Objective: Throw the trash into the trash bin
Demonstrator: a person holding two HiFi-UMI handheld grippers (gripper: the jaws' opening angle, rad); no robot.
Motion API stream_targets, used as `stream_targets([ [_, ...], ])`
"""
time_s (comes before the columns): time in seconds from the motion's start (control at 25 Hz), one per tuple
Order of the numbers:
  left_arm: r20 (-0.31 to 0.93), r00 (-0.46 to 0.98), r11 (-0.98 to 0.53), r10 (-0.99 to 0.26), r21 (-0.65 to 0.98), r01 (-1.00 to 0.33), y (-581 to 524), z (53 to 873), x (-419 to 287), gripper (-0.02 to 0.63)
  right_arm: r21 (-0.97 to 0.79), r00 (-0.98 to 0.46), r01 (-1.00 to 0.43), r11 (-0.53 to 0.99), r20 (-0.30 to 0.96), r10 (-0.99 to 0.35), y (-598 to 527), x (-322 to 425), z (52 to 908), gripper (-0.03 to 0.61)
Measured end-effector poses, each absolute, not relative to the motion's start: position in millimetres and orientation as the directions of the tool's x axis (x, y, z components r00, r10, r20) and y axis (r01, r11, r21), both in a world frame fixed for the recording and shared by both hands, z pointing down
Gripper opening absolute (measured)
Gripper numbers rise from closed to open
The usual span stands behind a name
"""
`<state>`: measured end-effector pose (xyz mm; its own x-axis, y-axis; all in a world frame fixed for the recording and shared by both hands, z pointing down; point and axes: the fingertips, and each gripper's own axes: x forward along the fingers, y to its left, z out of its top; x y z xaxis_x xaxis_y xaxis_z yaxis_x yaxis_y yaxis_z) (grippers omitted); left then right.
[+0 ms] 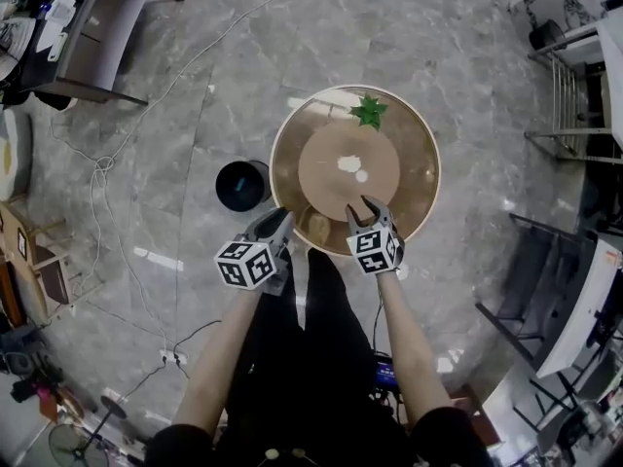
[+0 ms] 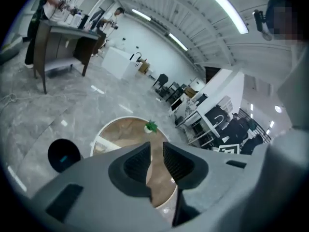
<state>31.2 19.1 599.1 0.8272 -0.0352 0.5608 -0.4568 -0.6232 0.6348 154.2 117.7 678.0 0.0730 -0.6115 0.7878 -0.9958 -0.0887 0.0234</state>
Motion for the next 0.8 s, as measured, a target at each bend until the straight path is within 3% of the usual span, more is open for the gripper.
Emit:
stream_targets([
  [0.24,0.752,0.655,-0.456,0.072,0.609,-0.649,34,715,-9,0.080,0.054,0.072,-0.997,-0.054,0.903,-0.424,125,171,757,0.169],
  [0.36,0.781,0.613,-0.354,0.121,0.611,-0.708,39,742,-37,0.080,0.081,0.081,-0.997,-0.017,0.925,-0.371,120,178,781,0.184],
  [0.8,0.769,0.587,-0.332,0.253,0.639,-0.694,8,773,-63,0.080,0.053,0.027,-0.991,0.119,0.977,-0.210,66,198,867,0.219],
])
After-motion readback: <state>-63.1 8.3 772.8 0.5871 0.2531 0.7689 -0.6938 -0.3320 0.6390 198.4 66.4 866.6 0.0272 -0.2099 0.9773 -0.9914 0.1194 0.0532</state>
